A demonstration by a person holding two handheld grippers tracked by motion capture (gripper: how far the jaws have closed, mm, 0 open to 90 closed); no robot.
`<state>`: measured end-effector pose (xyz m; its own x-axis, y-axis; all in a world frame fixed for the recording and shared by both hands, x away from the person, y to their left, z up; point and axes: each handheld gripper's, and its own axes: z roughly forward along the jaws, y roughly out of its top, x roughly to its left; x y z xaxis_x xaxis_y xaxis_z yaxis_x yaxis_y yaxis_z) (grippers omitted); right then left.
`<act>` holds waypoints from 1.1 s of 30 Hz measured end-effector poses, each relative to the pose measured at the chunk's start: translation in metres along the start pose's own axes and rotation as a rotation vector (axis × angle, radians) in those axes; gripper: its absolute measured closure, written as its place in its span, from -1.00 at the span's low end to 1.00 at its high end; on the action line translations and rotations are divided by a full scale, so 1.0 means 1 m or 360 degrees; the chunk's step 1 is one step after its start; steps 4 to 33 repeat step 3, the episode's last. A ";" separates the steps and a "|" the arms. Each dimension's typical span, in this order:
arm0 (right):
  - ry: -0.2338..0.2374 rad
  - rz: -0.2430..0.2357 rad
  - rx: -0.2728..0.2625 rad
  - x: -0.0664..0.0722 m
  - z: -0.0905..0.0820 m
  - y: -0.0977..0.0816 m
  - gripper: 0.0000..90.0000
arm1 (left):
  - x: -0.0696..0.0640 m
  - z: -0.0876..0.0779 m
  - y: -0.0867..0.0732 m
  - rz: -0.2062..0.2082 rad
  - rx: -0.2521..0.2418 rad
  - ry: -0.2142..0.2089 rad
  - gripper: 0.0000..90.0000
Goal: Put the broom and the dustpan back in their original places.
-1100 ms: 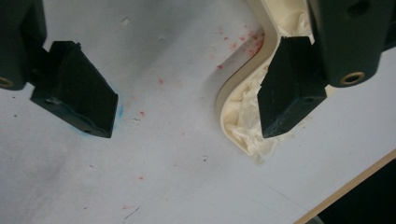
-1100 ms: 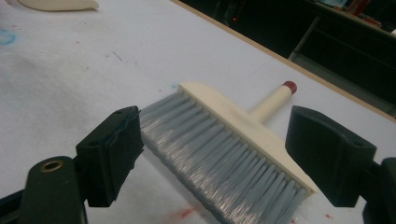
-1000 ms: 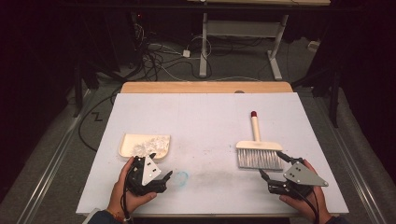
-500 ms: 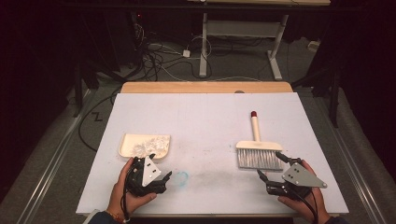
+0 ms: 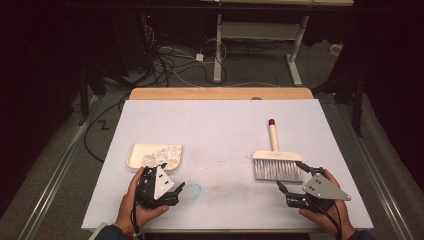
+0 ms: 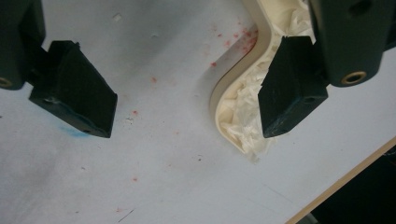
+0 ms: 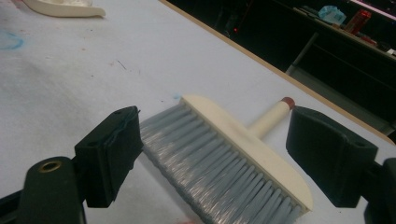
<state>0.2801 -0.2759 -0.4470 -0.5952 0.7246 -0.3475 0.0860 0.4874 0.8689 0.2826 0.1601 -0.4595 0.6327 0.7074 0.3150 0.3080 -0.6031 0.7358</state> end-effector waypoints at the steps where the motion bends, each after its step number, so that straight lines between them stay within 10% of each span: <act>1: 0.0007 0.0000 -0.0002 0.000 0.000 0.000 -0.59 | -0.001 0.001 0.001 -0.0004 0.0005 0.0001 -0.58; 33: 0.0005 -0.0016 0.0004 0.000 0.000 0.000 -0.59 | -0.001 0.002 0.001 -0.0005 0.0004 -0.0004 -0.58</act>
